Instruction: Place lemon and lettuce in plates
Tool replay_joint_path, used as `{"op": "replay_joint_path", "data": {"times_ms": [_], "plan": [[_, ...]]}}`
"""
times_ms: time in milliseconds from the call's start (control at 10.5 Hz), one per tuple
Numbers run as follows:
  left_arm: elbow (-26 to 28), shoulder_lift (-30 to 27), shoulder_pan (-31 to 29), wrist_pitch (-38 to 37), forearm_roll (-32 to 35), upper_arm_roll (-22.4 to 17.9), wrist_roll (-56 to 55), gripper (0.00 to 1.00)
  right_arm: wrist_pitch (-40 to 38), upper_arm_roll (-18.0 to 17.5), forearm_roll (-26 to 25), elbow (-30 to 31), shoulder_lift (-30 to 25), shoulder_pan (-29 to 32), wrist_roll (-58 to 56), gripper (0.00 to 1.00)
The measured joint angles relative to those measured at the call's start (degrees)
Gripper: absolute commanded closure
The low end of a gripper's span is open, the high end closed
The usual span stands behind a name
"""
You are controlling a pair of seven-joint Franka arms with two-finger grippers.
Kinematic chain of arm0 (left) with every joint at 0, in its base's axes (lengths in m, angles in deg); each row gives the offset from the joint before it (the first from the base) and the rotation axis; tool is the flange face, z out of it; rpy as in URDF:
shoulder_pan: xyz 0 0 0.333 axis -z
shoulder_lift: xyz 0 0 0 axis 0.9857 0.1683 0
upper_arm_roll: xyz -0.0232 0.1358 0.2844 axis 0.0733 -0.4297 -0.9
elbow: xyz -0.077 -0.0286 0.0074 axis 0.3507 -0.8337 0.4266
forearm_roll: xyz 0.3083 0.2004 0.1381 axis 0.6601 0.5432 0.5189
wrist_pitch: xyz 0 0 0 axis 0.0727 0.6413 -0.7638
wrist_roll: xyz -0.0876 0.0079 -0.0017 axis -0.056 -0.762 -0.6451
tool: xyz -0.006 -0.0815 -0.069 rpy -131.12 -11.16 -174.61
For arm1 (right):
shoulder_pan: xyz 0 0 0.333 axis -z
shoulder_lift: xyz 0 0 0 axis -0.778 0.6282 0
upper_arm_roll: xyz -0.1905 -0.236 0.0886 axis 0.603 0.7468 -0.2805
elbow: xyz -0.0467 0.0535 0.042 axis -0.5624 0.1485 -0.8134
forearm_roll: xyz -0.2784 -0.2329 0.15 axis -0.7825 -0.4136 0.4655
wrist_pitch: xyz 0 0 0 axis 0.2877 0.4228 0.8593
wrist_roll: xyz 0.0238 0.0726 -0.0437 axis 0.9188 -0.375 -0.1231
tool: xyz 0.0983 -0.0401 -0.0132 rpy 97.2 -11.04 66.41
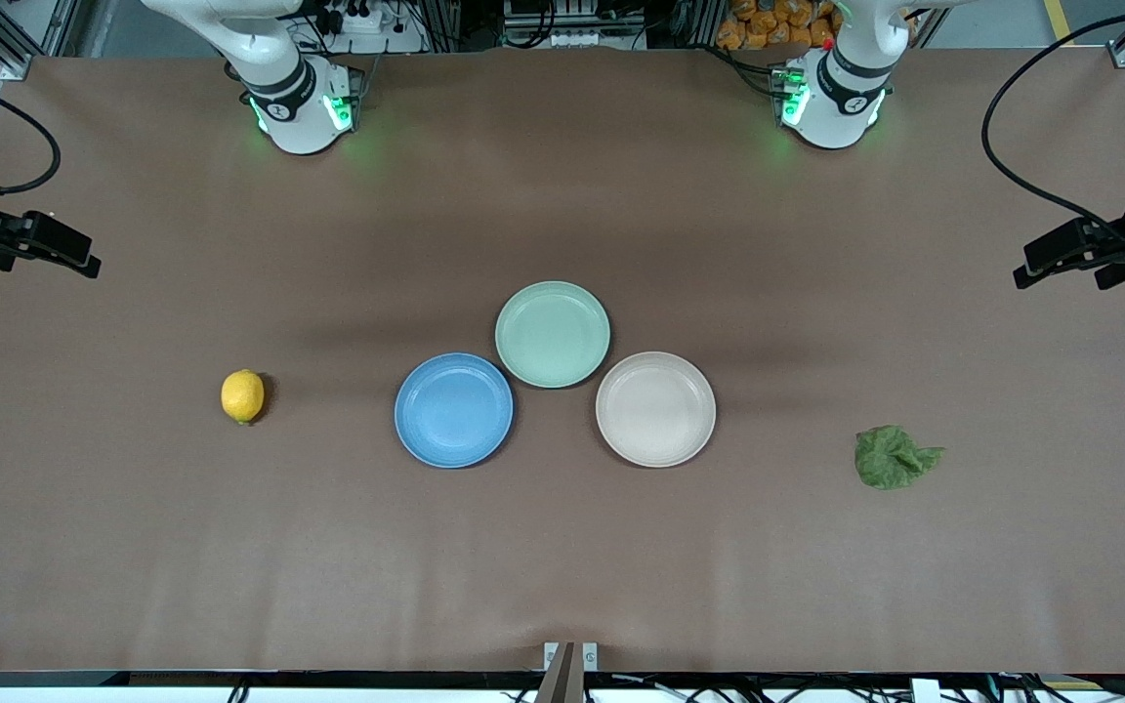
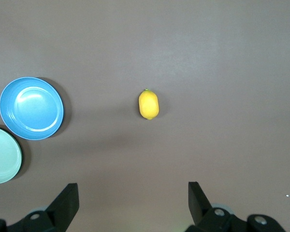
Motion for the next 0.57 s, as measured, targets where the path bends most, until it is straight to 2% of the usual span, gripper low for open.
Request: {"op": "replay_joint_path", "data": {"times_ms": [570], "plan": [[-1.1, 3.9, 0.2, 1.0, -0.1, 0.0, -0.3, 0.00, 0.0, 0.0, 0.0, 0.2, 0.5, 0.0, -3.7, 0.00]]}}
